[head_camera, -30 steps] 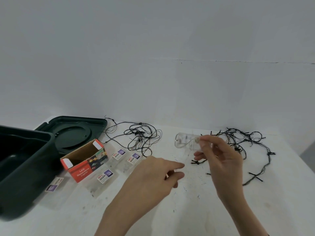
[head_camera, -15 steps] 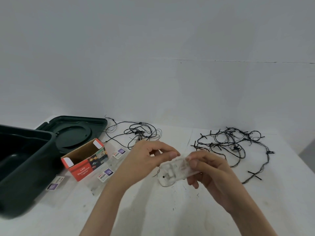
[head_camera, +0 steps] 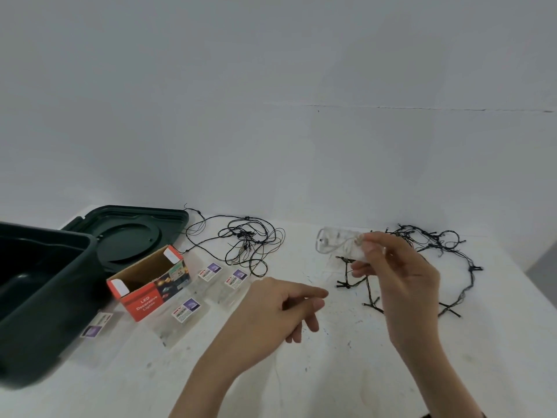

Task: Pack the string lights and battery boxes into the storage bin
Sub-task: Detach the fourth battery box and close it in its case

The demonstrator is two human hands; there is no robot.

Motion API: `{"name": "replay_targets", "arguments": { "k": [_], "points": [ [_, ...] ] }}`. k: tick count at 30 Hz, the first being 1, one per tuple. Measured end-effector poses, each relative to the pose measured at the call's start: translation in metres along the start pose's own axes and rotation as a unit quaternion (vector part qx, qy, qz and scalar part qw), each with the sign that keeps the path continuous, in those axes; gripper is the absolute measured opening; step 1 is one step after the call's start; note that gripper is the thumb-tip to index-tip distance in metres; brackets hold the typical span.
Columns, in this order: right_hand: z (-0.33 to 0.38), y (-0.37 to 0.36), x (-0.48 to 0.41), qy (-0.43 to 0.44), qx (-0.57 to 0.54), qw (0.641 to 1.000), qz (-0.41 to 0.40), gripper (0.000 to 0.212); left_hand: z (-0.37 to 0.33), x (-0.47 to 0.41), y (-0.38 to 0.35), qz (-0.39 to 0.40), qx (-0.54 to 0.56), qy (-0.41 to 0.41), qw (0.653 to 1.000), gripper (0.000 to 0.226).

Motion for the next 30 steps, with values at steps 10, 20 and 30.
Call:
{"name": "replay_targets", "arguments": {
  "k": [10,20,30],
  "points": [
    [-0.02,-0.007,0.011,-0.151,0.036,0.94,0.304,0.018,-0.009,-0.015,0.022,-0.119,-0.252,-0.109,0.954,0.014],
    [-0.031,-0.021,0.02,-0.374,-0.36,0.849,0.095,0.026,0.025,-0.019,0.008,-0.005,0.078,-0.019,0.997,0.023],
    [-0.039,-0.014,0.012,-0.286,-0.279,0.917,-0.024,0.012,0.016,0.004,0.002,0.019,-0.253,-0.02,0.967,0.031]
  ]
}}
Point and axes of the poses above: each hand's wrist, its own x-axis away from the middle knuckle, its own y-axis out of the back of the hand, z = x × y, the point moved 3 cm from there along -x, towards the middle knuckle, and after that the axes turned 3 degrees about y, right-handed, at the moved point
